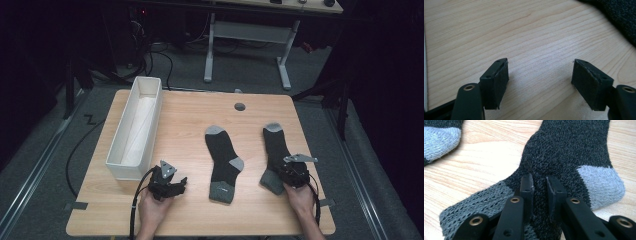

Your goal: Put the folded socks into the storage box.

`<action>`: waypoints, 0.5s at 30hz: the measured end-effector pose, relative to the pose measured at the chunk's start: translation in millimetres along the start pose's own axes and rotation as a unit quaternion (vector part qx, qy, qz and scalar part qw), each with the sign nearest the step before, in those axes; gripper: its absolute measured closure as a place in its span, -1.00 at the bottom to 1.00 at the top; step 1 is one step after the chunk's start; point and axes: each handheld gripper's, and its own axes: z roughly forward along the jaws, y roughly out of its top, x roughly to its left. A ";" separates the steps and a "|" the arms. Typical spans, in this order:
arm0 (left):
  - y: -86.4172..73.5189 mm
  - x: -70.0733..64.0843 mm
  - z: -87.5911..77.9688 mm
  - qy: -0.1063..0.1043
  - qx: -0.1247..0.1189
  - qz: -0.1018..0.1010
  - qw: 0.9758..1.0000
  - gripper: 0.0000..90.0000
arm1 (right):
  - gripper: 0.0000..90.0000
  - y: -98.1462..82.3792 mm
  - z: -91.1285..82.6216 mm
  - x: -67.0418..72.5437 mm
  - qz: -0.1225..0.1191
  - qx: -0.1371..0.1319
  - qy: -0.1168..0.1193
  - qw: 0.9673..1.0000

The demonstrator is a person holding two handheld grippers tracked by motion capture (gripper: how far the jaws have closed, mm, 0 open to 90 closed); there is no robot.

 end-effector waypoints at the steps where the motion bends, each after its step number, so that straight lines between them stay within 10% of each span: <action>1: 0.0 0.0 0.0 0.000 0.000 0.000 1.000 -0.34 | 0.73 0.1 -0.2 0.4 -0.001 -0.001 -0.002 1.000; 15: 0.0 0.0 0.0 0.000 0.000 0.000 1.000 -0.34 | 0.76 10.6 -12.2 2.4 0.000 -0.034 0.006 0.999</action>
